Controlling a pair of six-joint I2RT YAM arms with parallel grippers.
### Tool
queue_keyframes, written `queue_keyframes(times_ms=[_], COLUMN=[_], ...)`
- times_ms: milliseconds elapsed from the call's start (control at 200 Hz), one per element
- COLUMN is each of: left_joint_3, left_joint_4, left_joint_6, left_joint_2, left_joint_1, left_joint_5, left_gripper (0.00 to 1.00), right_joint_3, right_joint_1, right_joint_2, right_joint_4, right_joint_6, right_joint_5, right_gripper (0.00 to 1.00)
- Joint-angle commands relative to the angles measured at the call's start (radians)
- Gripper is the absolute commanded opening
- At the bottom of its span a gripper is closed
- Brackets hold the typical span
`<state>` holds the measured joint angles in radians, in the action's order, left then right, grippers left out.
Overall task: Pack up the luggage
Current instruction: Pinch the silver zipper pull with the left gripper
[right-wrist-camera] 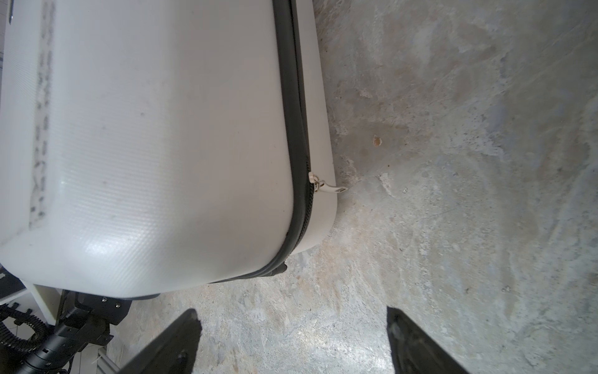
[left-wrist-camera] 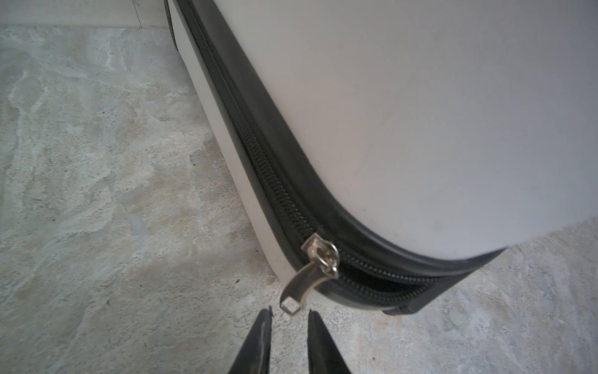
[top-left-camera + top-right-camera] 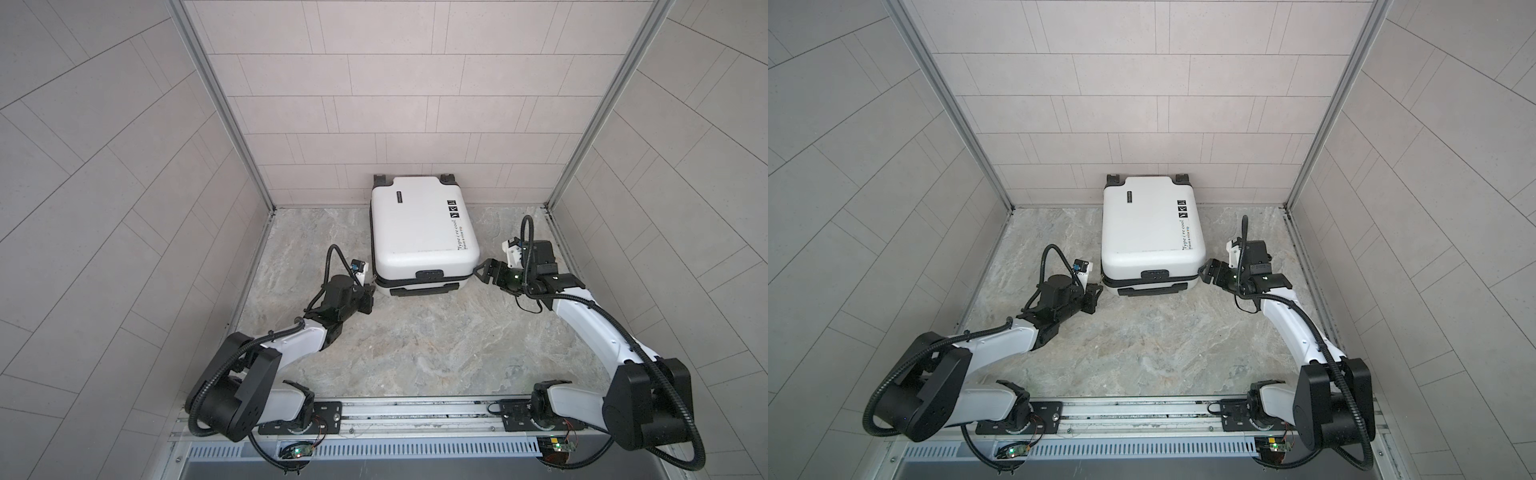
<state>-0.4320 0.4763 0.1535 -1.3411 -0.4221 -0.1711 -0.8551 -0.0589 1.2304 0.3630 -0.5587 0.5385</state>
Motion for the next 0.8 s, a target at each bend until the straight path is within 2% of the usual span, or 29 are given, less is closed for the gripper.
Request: queue_keyframes(times_ms=[0, 315, 550, 706, 796], left_joint_3=[-0.026, -0.04, -0.039, -0.036, -0.036], left_joint_4=[0.028, 0.036, 0.037, 0.037, 0.037], left_joint_6=[-0.048, -0.084, -0.095, -0.105, -0.103], left_joint_2=[-0.011, -0.037, -0.03, -0.026, -0.022], left_joint_1=[-0.008, -0.011, -0.013, -0.014, -0.016], left_joint_5=[0.023, 0.04, 0.038, 0.014, 0.002], left_gripper=[0.24, 0.19, 0.1, 0.0, 0.0], right_joint_3=[-0.017, -0.027, -0.03, -0.031, -0.029], right_joint_1=[-0.003, -0.003, -0.004, -0.004, -0.004], right_joint_2=[-0.011, -0.003, -0.002, 0.0, -0.001], right_joint_4=[-0.003, 0.008, 0.005, 0.008, 0.007], right_joint_6=[-0.007, -0.007, -0.007, -0.003, -0.003], right_joint_5=[0.005, 0.003, 0.01, 0.012, 0.011], right_gripper=[0.92, 0.92, 0.92, 0.91, 0.91])
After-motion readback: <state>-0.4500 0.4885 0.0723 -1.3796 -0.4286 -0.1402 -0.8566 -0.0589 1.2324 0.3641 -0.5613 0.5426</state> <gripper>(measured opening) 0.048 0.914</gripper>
